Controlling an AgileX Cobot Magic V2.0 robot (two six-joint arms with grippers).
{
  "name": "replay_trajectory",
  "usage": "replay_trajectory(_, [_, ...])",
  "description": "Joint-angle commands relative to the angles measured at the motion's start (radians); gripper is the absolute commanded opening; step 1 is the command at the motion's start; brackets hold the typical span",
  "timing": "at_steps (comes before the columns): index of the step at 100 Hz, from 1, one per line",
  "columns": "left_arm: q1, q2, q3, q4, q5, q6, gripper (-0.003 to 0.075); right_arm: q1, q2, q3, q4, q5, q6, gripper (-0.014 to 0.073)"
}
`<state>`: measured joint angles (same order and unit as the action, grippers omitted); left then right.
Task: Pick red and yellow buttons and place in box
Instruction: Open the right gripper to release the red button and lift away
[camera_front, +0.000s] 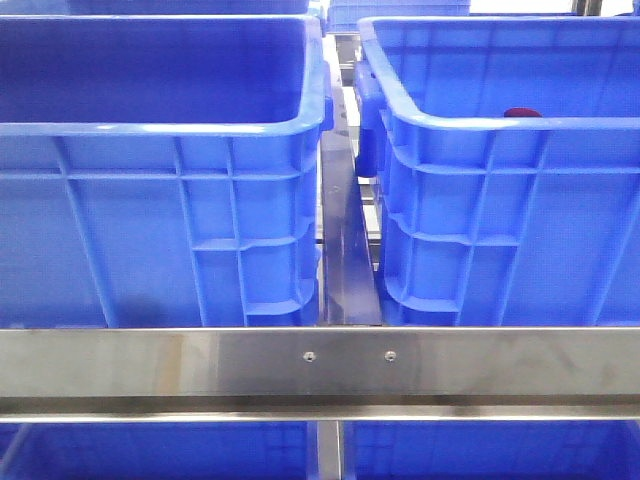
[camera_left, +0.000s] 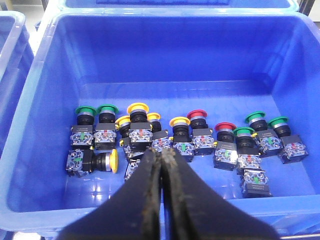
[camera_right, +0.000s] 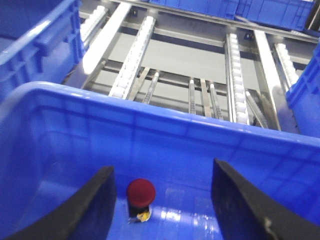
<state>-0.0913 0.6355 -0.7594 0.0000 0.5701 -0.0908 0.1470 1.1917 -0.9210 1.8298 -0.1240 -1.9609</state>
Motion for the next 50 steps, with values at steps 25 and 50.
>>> replay_trajectory(25, [0.001,0.0,-0.026,-0.008,-0.074,-0.011,-0.0019,0.029,-0.355,0.205,0.089,-0.007,0.049,0.0445])
replay_trajectory(50, [0.001,0.0,-0.026,-0.008,-0.072,-0.011,-0.0019,0.029,-0.619,0.373,0.089,0.007,0.053,0.0445])
